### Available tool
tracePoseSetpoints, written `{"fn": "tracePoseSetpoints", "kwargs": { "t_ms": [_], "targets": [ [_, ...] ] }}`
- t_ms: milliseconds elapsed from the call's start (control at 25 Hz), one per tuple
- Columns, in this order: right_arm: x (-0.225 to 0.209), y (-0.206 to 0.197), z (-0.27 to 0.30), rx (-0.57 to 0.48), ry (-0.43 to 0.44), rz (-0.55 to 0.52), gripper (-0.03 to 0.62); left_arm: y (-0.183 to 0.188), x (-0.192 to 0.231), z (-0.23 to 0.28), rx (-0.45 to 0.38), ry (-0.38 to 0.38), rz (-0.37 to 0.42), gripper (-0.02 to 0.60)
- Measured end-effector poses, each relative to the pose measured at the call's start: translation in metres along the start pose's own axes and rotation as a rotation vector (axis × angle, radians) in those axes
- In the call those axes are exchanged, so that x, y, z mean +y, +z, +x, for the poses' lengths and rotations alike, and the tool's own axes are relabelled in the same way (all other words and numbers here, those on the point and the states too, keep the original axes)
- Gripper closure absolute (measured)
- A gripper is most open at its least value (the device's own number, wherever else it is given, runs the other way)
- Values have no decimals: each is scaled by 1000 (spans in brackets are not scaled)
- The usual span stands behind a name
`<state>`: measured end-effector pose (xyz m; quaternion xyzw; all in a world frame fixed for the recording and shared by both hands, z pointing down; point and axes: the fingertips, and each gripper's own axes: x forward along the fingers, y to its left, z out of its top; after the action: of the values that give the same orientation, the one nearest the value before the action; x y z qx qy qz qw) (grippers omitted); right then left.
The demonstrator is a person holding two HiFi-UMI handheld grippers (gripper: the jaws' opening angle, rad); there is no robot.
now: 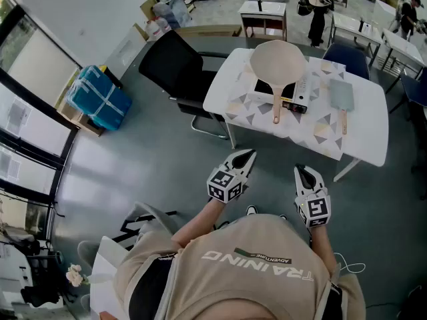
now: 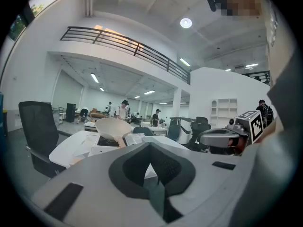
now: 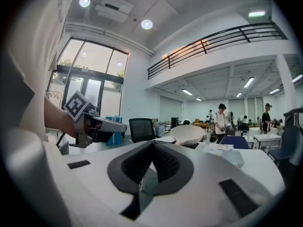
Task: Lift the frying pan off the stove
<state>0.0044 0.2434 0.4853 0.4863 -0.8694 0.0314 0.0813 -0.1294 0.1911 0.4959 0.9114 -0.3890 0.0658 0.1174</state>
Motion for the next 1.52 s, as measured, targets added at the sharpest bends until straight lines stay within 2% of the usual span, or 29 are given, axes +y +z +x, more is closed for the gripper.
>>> {"fn": "tracePoseSetpoints", "kwargs": {
  "t_ms": [160, 400, 560, 720, 840, 1000, 1160, 1240, 1520],
  "targets": [
    [-6, 8, 1, -33, -8, 57, 599, 5, 2, -2, -12, 7, 2, 581],
    [-10, 14, 5, -51, -26, 63, 597, -1, 5, -5, -11, 6, -6, 581],
    [-7, 11, 9, -28, -23, 65, 597, -2, 8, -8, -19, 5, -20, 581],
    [-2, 1, 17, -16, -20, 173, 597, -18, 14, -11, 1, 4, -47, 581],
    [3, -5, 18, 4, -32, 208, 597, -33, 20, -15, 23, 8, -75, 581],
    [0, -9, 24, 29, -51, 225, 597, -27, 41, -11, -14, 36, -94, 581],
    [4, -18, 32, 62, -80, 237, 597, -31, 50, -7, -3, -5, -102, 581],
    [11, -25, 39, 82, -88, 241, 597, -40, 51, -5, 20, -28, -88, 581],
    [28, -32, 58, 103, -107, 232, 597, -70, 61, -6, 99, -81, -117, 581]
  ]
}}
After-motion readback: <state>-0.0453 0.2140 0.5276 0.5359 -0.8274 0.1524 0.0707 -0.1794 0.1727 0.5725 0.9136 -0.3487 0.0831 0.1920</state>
